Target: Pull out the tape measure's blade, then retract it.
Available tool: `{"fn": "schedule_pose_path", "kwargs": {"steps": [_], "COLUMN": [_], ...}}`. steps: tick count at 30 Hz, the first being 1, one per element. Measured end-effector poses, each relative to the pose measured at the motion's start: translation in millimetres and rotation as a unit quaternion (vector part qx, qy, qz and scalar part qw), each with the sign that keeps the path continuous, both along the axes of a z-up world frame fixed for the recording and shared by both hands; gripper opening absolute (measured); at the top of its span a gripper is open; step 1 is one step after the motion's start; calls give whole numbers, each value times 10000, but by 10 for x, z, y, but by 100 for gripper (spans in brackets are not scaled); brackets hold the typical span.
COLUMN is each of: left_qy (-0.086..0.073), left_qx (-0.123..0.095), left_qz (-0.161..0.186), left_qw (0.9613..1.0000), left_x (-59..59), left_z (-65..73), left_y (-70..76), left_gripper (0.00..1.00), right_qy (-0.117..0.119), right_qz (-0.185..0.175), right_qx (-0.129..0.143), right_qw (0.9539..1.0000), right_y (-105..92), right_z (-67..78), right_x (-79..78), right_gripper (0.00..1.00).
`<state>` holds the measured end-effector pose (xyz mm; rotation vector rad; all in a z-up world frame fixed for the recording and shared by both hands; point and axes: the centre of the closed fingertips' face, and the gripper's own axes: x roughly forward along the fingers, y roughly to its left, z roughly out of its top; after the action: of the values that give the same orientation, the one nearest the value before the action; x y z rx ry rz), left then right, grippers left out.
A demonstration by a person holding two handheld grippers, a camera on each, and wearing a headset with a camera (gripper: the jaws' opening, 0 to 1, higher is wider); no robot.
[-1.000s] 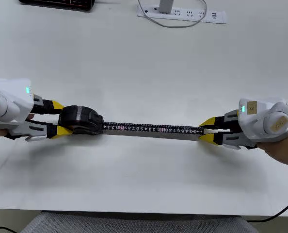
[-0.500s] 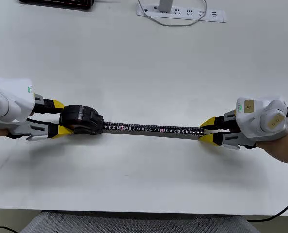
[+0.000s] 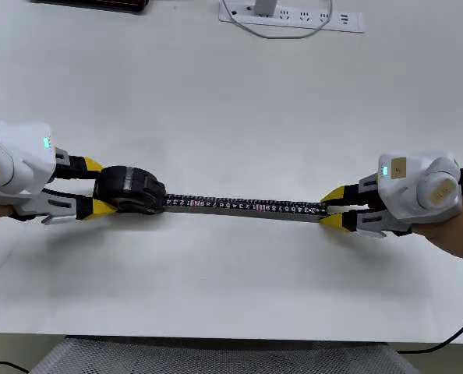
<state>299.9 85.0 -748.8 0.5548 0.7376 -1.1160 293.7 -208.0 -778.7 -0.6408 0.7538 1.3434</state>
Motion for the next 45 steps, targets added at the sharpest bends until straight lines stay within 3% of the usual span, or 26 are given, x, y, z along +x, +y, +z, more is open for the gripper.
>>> {"fn": "schedule_pose_path", "kwargs": {"steps": [20, 24, 26, 35, 37, 40, 45], "left_qy": [126, 228, 162, 220, 252, 237, 260], "left_qx": [-13, -69, -76, -33, -121, -85, -234], "left_qz": [83, 181, 155, 191, 277, 347, 625], "left_qw": [9999, 9996, 9997, 9996, 9992, 9991, 9974], "left_x": [5, -5, 8, -16, -17, -13, -16], "left_z": [-7, -2, 10, 12, 29, 30, 86], "left_y": [7, -12, -14, 1, -19, -1, 35], "left_gripper": [25, 31, 31, 31, 33, 38, 45], "right_qy": [103, 137, 134, 174, 243, 343, 359], "right_qz": [-66, -132, -132, -289, -398, -582, -771], "right_qx": [15, 44, 43, 103, 190, 258, 300], "right_qw": [9999, 9998, 9998, 9994, 9987, 9974, 9959], "right_y": [53, 67, 68, 67, 89, 112, 150], "right_z": [25, 41, 39, 69, 94, 108, 137], "right_x": [-3, -9, -15, -21, -26, -37, -55], "right_gripper": [18, 20, 20, 23, 23, 27, 37]}}
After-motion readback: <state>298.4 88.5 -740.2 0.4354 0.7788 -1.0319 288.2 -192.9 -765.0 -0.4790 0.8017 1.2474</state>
